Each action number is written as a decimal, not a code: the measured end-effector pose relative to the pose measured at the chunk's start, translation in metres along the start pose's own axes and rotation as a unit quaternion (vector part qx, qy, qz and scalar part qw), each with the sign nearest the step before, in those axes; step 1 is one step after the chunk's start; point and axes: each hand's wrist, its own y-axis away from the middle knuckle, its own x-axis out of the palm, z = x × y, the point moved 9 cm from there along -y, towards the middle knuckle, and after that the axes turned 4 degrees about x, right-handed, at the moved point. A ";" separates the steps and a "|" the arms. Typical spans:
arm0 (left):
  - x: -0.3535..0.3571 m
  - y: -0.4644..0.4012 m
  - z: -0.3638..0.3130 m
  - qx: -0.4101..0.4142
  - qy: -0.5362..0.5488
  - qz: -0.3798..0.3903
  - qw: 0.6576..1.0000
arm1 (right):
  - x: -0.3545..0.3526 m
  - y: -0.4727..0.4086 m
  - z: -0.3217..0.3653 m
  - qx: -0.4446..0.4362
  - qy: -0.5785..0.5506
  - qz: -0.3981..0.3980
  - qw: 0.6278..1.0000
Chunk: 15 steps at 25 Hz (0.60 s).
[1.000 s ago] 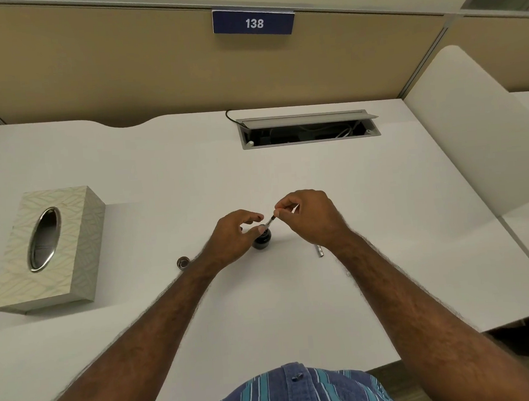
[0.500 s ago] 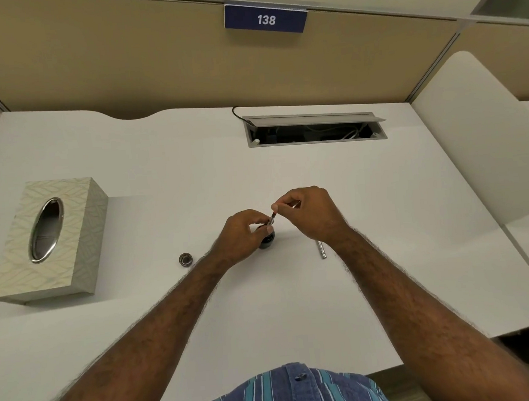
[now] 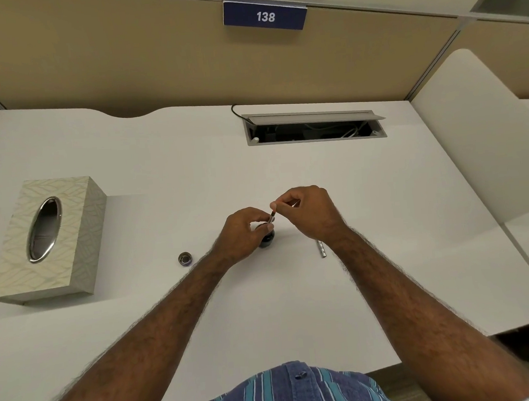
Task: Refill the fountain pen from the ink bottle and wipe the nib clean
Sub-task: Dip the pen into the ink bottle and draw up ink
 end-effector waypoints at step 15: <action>0.000 0.000 0.009 -0.013 0.022 -0.019 0.999 | 0.001 0.004 0.003 0.007 0.033 -0.024 0.999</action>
